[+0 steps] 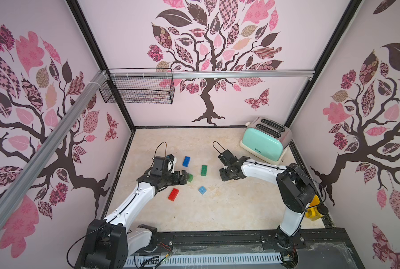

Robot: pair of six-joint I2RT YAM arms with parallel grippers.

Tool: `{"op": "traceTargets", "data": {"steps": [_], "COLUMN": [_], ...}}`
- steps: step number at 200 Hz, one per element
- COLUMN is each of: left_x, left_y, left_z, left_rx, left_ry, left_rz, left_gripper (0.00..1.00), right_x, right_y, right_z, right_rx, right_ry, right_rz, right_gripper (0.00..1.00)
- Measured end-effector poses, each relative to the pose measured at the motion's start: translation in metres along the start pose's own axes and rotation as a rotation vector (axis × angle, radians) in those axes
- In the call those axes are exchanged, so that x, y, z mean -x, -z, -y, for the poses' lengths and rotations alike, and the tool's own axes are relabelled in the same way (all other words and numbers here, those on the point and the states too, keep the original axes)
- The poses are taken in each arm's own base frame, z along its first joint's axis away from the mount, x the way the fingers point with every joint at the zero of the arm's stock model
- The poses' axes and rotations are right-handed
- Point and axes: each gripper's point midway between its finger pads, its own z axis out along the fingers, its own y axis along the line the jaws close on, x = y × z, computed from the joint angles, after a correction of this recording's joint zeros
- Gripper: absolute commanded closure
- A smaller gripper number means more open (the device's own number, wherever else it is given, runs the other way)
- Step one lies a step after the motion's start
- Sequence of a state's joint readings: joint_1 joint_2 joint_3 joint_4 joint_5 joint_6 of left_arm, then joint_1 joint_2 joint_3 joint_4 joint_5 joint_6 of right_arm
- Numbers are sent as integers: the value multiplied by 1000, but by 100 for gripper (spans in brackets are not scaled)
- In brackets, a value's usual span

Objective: Assemble a carrot with lego
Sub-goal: Assemble the lego brick with the lego brick.

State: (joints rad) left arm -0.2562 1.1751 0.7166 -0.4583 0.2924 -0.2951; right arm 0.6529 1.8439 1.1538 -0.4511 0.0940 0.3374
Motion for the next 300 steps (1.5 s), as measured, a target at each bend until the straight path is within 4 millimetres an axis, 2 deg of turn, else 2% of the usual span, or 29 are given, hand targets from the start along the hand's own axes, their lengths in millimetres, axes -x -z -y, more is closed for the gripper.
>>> {"op": "traceTargets", "data": {"steps": [95,124,181,227,265,300], "left_x": [1,3,3,3,3,3], "left_y": [1,3,4,4,4,4], "left_z": [-1,-2,-2,-2,-2,-2], "left_rx": [9,15,17,17,17,17], "left_ry": [0,-3,-4,-4,-4,-5], "left_rz": [6,16,20,21,21,21], "left_gripper": [2,2,2,2,2,2], "right_x": [7,5,-7,-14,-13,-6], "right_y": [8,10,15,19,23,34], "right_z": [-2,5,25,36,41,45], "right_rx": [4,-10,-52,-64,-51,-43], "right_ry": [-5,-22,-66,-93,-115,-131], "right_rz": [-8,-31,-102,-143,-145,-113], "right_gripper": [46,39,31,18,16,19]}}
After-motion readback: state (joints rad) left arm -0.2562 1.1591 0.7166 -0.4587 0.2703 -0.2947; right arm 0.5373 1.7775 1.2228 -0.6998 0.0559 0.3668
